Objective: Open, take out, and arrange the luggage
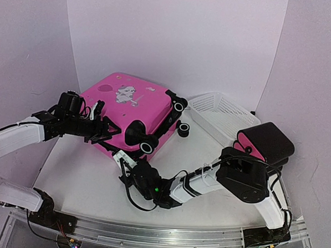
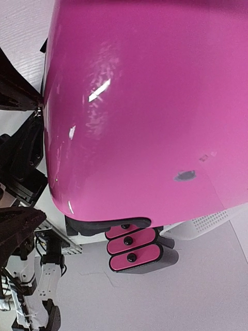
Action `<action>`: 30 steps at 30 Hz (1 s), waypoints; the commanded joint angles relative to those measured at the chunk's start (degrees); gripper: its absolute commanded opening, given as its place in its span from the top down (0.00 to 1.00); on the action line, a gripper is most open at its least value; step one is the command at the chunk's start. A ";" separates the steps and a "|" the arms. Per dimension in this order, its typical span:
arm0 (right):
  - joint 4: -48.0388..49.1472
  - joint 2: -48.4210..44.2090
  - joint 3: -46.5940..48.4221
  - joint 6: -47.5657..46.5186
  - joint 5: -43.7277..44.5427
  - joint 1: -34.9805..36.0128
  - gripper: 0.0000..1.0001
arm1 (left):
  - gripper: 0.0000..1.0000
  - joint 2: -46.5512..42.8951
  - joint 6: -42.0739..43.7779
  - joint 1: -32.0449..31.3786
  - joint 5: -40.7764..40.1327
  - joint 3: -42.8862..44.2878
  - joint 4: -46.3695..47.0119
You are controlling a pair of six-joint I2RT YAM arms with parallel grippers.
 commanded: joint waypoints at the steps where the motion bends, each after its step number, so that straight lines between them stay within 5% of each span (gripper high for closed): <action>1: -7.87 3.01 9.35 2.48 0.01 1.53 1.00 | 0.34 -3.02 6.92 0.40 -5.27 7.94 -4.48; 7: -15.44 6.95 18.58 4.52 -1.08 1.81 1.00 | 0.30 -5.86 11.13 2.13 -11.30 12.65 -12.32; 8: -16.13 5.99 18.46 4.84 -1.40 1.81 0.93 | 0.29 -6.82 11.43 2.47 -11.98 12.91 -13.15; 13: -26.04 -10.72 3.53 7.45 -17.89 1.73 0.15 | 0.10 -10.73 10.50 3.72 -14.60 10.96 -16.09; 16: -41.48 -23.92 -2.20 10.51 -26.64 0.97 0.02 | 0.05 -12.83 8.83 4.51 -15.01 8.37 -16.58; 19: -56.43 -33.91 -3.68 17.86 -32.25 -4.54 0.02 | 0.04 -13.08 6.66 4.72 -12.74 7.30 -16.23; 24: -62.19 -43.30 -5.28 25.81 -39.23 -17.45 0.02 | 0.03 -12.18 3.96 4.73 -11.27 5.86 -15.14; 30: -64.38 -32.93 6.93 23.15 -41.95 -34.30 0.02 | 0.03 -12.47 -3.91 4.47 -8.50 -1.03 -8.24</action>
